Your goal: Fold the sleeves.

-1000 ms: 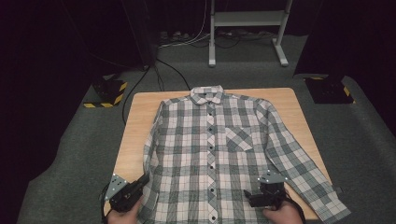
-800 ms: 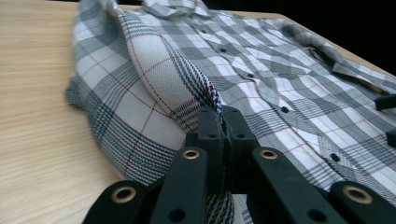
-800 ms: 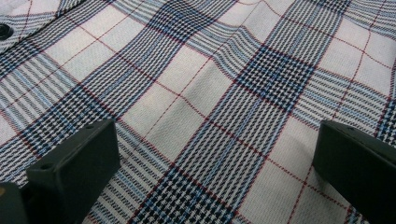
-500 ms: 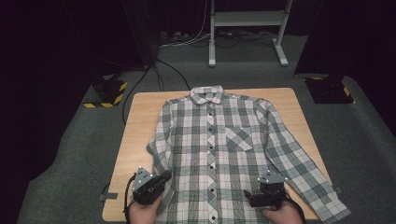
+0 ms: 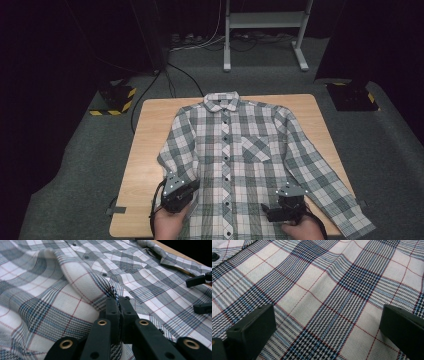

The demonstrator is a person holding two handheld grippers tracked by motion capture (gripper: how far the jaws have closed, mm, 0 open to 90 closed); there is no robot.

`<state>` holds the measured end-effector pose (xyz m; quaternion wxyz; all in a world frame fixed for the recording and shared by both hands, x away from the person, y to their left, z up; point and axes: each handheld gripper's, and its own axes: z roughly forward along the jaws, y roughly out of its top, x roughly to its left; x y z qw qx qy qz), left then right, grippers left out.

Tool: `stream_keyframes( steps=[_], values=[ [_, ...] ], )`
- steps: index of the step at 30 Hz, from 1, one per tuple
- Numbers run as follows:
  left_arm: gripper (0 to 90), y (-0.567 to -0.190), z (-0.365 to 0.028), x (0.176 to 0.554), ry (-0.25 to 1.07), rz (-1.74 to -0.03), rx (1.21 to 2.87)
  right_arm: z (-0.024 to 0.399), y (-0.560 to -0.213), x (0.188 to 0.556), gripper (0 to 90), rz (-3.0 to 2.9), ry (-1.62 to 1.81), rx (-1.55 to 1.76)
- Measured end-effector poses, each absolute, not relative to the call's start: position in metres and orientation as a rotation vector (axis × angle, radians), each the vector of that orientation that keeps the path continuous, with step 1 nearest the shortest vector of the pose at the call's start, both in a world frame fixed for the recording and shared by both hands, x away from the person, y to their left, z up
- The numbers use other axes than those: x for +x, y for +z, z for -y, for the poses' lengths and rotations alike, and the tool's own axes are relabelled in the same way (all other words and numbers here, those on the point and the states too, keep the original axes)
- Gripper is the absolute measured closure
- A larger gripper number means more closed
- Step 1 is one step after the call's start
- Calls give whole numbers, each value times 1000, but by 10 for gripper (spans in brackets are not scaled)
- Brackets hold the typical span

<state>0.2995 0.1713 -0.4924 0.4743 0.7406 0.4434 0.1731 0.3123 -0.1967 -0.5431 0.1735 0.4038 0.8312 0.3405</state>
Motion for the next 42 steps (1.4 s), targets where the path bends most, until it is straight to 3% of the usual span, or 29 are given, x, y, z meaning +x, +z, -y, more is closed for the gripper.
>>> stream_keyframes(
  steps=[21, 28, 33, 38, 42],
  values=[
    [862, -517, -151, 319, 379, -1090, 1940, 197, -543, 312, 3, -2360, 966, 1145],
    [814, -520, -151, 322, 368, -1103, 1949, 197, -543, 312, 3, -2361, 967, 1144],
    [693, -522, -157, 321, 374, -1131, 1935, 196, -543, 312, 3, -2361, 967, 1144],
    [464, -522, -162, 316, 403, -1127, 1941, 196, -543, 312, 3, -2361, 966, 1142],
    [372, -519, -172, 310, 431, -1119, 1925, 196, -543, 312, 3, -2361, 967, 1142]
  ],
)
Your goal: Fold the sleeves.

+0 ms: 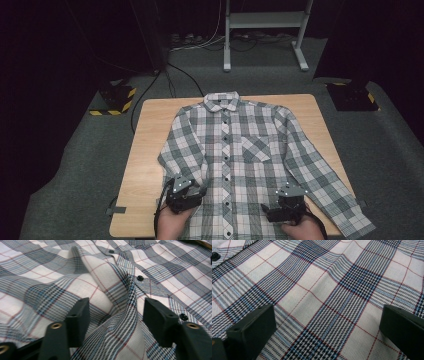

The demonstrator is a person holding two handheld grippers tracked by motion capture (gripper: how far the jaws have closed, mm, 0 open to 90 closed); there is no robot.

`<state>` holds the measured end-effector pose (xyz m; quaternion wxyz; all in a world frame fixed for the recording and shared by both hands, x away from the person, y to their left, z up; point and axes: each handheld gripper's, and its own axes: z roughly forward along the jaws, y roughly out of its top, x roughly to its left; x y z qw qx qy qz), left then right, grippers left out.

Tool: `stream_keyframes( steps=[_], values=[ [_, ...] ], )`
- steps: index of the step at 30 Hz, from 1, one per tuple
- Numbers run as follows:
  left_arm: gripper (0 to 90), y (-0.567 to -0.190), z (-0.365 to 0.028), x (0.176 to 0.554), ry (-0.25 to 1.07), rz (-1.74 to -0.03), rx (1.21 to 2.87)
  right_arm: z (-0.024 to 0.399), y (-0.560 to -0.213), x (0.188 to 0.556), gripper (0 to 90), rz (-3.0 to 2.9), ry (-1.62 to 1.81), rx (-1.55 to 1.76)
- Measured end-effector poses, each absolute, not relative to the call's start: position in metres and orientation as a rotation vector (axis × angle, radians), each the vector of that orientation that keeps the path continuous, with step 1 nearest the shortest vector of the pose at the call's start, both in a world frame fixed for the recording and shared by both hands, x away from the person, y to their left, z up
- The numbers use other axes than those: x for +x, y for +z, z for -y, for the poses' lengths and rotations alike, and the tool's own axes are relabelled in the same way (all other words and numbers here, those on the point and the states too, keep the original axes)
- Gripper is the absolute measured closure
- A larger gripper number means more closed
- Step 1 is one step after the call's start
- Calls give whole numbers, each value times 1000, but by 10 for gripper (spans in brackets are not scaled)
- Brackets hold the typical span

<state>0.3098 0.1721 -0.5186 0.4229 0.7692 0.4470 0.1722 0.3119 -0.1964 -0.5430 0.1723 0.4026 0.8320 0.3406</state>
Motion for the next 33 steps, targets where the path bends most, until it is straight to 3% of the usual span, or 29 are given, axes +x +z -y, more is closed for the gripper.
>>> stream_keyframes(
  steps=[13, 33],
  values=[
    [306, -509, -208, 301, 463, -1168, 1856, 196, -543, 312, 3, -2360, 966, 1140],
    [401, -527, -273, 269, 461, -1347, 1804, 196, -543, 312, 3, -2360, 966, 1140]
  ],
)
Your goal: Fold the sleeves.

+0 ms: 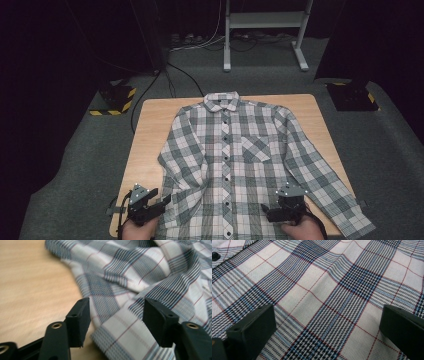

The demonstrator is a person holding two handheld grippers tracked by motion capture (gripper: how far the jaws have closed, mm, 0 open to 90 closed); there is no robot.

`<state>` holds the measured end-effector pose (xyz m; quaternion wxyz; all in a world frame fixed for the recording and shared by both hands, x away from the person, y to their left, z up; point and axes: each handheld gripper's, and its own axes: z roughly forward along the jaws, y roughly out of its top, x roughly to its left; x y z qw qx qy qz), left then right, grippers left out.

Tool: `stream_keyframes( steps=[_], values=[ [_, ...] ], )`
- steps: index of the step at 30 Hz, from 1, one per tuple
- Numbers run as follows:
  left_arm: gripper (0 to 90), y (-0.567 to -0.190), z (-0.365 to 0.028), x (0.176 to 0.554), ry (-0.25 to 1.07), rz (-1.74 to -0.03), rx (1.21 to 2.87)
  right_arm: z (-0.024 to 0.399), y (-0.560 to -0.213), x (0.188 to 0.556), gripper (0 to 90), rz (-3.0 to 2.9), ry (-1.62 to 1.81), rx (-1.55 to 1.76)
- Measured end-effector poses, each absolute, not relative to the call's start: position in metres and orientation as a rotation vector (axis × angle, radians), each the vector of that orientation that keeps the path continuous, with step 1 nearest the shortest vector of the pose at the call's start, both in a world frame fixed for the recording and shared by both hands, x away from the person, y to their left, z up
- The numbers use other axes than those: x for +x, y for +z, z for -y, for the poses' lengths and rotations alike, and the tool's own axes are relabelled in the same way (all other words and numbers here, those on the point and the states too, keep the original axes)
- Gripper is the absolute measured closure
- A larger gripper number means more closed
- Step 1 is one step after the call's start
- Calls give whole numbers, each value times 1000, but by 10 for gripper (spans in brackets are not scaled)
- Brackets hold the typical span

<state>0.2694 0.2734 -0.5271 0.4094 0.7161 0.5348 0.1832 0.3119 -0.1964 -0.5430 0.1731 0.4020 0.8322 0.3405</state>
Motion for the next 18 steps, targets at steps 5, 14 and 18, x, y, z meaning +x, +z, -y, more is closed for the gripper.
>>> stream_keyframes(
  steps=[5, 14, 18],
  values=[
    [439, -532, -280, 265, 442, -1377, 1774, 196, -543, 312, 3, -2361, 966, 1140],
    [656, -540, -280, 261, 439, -1414, 1769, 196, -543, 312, 3, -2362, 967, 1142],
    [803, -539, -280, 259, 460, -1414, 1764, 196, -543, 312, 3, -2362, 967, 1143]
  ],
)
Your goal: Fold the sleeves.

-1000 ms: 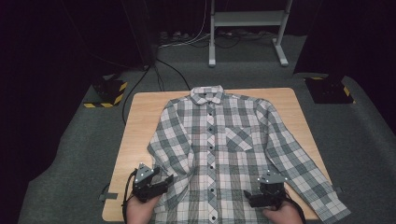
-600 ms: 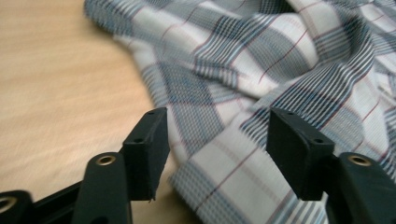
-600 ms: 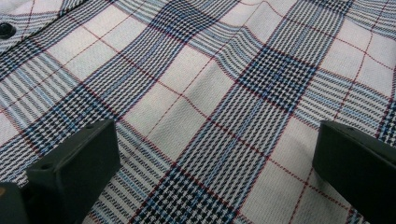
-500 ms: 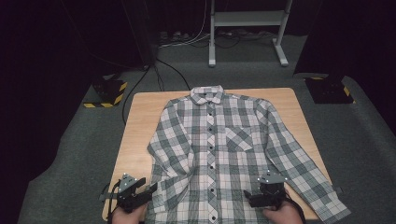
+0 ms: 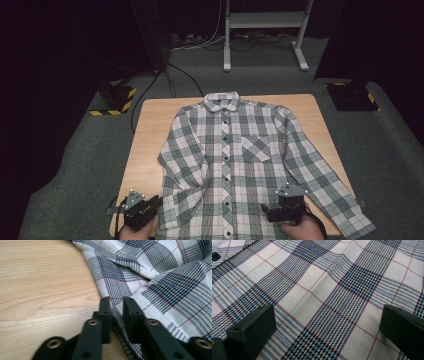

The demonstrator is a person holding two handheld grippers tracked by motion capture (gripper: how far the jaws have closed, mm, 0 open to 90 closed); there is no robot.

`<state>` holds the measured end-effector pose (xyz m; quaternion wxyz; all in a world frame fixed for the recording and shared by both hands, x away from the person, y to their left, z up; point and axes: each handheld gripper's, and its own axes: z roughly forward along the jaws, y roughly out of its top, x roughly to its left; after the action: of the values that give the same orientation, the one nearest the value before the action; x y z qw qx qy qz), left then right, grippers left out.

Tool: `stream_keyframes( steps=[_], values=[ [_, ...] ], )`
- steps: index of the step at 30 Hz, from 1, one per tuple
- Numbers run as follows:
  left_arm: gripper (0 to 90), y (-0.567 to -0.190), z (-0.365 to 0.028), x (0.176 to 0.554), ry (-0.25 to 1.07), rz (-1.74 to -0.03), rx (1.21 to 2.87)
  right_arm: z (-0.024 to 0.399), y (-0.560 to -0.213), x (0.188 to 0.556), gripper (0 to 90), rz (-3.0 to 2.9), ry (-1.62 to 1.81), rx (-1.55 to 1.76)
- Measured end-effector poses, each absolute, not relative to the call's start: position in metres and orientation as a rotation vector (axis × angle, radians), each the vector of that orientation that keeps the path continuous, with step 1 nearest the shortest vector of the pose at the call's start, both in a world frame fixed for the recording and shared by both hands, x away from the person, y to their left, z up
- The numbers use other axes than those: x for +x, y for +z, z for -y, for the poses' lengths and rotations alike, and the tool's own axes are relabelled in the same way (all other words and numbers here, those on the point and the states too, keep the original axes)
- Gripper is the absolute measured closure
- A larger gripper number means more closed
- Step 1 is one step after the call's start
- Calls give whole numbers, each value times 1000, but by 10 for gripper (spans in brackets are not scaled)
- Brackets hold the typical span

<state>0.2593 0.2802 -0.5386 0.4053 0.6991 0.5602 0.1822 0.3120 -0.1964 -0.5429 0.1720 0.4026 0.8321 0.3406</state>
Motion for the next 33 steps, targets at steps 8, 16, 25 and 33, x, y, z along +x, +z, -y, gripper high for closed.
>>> stream_keyframes(
  steps=[8, 16, 25, 33],
  values=[
    [878, -534, -279, 256, 475, -1381, 1740, 196, -543, 312, 3, -2361, 966, 1142],
    [885, -515, -259, 253, 521, -1272, 1738, 196, -543, 312, 3, -2361, 967, 1143],
    [886, -500, -213, 254, 508, -1137, 1772, 196, -543, 312, 3, -2361, 966, 1141],
    [886, -490, -175, 260, 428, -1036, 1763, 196, -543, 312, 5, -2360, 967, 1139]
  ],
)
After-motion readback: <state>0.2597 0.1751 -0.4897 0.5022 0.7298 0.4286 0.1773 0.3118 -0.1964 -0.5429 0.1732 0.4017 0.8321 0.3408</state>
